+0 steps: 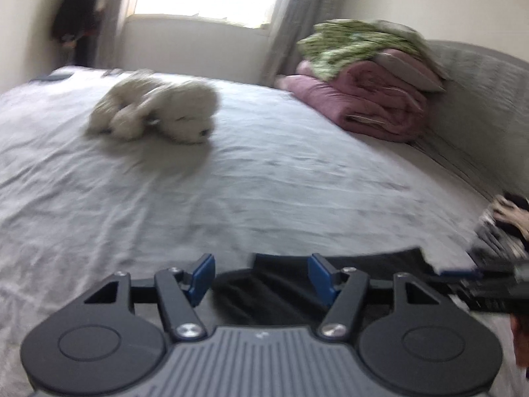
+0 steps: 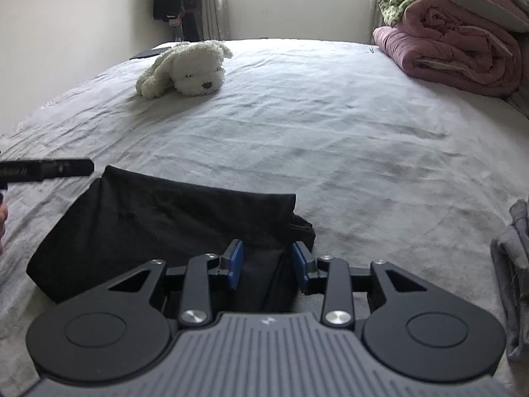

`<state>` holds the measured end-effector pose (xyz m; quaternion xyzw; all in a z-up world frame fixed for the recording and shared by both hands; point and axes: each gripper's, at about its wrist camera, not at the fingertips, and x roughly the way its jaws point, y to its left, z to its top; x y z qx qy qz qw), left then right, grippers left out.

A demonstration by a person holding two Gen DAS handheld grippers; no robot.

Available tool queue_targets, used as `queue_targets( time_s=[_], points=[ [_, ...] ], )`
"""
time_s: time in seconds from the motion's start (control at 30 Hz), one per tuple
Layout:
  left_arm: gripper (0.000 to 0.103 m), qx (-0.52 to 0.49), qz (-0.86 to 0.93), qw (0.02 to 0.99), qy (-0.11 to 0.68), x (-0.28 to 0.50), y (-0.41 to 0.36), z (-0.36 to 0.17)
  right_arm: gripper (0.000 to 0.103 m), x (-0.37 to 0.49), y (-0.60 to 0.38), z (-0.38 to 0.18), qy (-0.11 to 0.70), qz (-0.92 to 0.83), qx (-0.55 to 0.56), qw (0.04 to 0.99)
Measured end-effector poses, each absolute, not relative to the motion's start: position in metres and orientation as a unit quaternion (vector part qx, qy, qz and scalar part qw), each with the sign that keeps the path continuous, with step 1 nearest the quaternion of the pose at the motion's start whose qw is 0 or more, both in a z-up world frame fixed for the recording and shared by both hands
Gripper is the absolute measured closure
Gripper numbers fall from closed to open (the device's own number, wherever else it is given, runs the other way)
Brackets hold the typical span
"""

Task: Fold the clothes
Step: 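Move both grippers to the folded edge of the black shirt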

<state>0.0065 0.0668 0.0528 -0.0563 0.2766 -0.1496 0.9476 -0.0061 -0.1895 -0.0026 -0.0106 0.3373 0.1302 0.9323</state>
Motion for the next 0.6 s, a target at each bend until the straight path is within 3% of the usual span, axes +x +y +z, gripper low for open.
queue_targets(
  time_s=[0.6],
  points=[
    [0.042,0.027,-0.185,0.937,0.296,-0.027,0.015,0.027,0.066,-0.028,-0.155,-0.01,0.352,0.2,-0.041,0.913]
  ],
)
